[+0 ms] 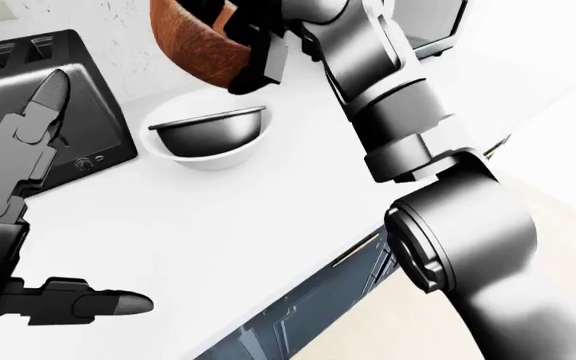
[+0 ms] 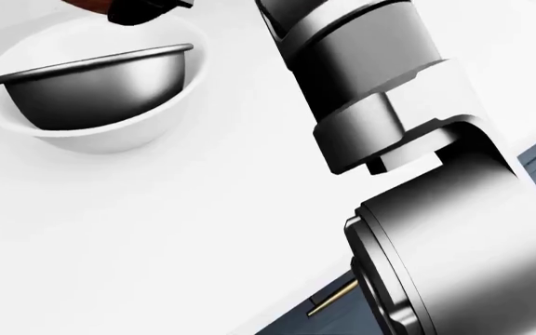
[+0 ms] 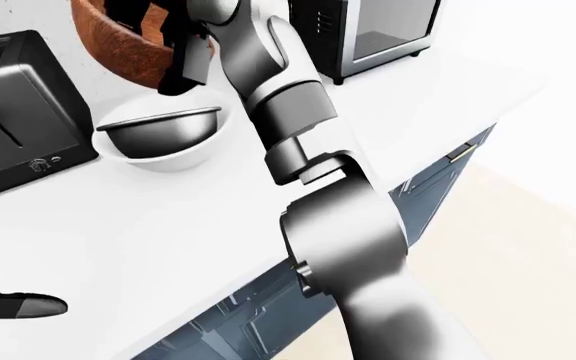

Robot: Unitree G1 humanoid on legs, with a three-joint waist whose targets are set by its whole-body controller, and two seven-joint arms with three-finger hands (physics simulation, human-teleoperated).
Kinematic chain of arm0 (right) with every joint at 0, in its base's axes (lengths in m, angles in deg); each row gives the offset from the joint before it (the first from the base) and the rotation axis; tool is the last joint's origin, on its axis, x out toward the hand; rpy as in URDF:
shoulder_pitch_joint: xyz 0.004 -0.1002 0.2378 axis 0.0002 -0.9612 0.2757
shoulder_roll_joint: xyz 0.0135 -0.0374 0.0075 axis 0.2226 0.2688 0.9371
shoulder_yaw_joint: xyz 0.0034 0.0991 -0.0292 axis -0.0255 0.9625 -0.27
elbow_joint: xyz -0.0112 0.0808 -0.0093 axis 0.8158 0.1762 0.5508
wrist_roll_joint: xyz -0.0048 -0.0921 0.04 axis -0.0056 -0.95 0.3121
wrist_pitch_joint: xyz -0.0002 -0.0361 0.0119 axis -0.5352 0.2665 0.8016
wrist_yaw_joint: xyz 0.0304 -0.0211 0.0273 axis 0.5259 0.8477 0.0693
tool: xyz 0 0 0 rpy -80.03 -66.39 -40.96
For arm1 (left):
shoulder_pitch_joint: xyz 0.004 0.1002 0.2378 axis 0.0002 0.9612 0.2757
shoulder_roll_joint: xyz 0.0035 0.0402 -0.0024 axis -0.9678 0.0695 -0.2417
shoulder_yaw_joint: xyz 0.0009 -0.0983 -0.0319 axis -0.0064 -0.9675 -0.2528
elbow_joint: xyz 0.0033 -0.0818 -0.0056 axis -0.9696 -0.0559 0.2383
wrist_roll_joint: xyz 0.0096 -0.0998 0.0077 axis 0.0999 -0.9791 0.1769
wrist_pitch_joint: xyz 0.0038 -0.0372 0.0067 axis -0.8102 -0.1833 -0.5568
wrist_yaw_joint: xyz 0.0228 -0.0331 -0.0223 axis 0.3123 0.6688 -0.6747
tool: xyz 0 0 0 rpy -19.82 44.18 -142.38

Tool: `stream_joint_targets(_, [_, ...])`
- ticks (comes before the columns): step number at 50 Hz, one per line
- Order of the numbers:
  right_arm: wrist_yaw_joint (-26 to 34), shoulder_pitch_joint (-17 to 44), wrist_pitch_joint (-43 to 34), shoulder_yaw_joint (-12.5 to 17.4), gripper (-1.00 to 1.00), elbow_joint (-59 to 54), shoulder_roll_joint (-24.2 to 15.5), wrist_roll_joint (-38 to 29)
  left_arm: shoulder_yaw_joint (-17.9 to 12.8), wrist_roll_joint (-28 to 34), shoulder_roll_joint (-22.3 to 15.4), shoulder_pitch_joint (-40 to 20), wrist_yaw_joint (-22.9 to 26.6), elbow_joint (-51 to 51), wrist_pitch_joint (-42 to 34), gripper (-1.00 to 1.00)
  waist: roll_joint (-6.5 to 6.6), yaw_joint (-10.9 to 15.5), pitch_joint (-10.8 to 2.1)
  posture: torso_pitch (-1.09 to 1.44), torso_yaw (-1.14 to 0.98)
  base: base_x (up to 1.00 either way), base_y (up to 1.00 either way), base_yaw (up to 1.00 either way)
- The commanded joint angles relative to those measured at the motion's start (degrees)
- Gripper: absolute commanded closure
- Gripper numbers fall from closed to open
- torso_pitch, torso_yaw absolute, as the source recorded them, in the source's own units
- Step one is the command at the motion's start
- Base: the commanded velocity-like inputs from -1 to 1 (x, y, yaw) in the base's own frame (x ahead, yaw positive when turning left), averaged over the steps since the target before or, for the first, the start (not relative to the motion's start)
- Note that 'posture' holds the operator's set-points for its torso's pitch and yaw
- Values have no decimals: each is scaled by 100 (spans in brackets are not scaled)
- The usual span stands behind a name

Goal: Stack the bowls from largest to smallest.

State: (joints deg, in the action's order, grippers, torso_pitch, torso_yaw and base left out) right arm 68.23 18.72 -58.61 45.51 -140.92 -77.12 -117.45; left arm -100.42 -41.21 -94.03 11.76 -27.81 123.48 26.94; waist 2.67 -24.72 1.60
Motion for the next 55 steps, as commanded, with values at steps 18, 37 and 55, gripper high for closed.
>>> stream_joint_targets(18, [-56,101,338,31,98,117,-135,-361,-148,-104,106,87,-79,93,376,-100,41,498,-120,0,-19,0,0,0])
stream_joint_targets(37, [-216,133,385,-7,28,-215,-384,-1222,-220,-156,166,189,-16,93,598,-100,51,789,-91,0,-20,0,0,0])
stream_joint_targets(55, [-346,-29,567,9,22,-354,-433,-1577,-248,-235,208,190,18,93,575,-100,59,856,-92,0,-21,0,0,0])
